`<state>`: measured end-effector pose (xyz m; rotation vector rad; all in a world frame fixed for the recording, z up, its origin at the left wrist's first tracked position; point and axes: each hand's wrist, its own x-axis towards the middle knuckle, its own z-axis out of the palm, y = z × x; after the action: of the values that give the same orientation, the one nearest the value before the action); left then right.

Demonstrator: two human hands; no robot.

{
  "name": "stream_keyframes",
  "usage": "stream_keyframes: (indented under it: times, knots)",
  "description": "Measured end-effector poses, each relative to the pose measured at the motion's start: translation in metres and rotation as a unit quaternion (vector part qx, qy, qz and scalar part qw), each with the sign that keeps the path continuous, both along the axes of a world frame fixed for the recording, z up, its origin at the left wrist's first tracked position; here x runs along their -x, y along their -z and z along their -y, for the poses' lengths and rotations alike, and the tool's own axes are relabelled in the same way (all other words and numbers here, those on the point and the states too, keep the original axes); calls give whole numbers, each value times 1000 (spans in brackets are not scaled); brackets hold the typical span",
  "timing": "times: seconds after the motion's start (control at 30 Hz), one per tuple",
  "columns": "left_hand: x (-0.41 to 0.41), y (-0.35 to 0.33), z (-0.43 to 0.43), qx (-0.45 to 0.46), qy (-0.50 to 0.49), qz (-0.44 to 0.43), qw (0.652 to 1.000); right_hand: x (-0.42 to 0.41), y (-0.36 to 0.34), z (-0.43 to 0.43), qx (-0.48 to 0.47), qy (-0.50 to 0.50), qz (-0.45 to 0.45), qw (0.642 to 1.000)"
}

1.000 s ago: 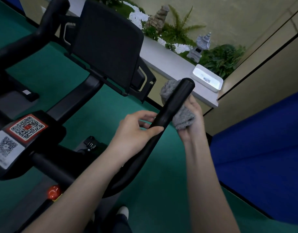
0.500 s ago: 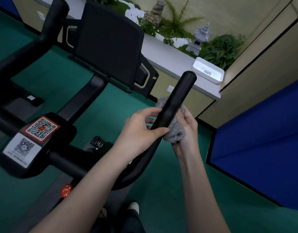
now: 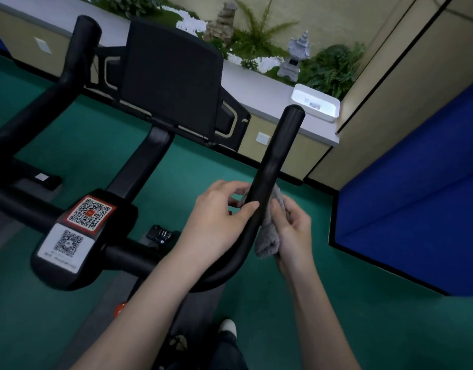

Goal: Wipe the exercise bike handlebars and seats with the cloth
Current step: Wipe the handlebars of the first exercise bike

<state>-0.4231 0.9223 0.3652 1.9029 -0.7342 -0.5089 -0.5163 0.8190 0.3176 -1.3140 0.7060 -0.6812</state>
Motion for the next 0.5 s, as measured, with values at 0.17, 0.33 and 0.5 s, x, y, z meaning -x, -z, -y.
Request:
stream_keyframes:
  times: [0.17, 0.33, 0.5]
  knots:
    - [-3, -1, -13, -22, 28, 66, 997, 28, -6, -13, 92, 23, -64, 993]
    - [-3, -6, -20, -19, 59, 136, 989, 54, -19, -21, 157, 90, -103, 978]
    - [4, -14, -18, -24, 88, 194, 977, 80, -21, -21, 203, 122, -156, 959]
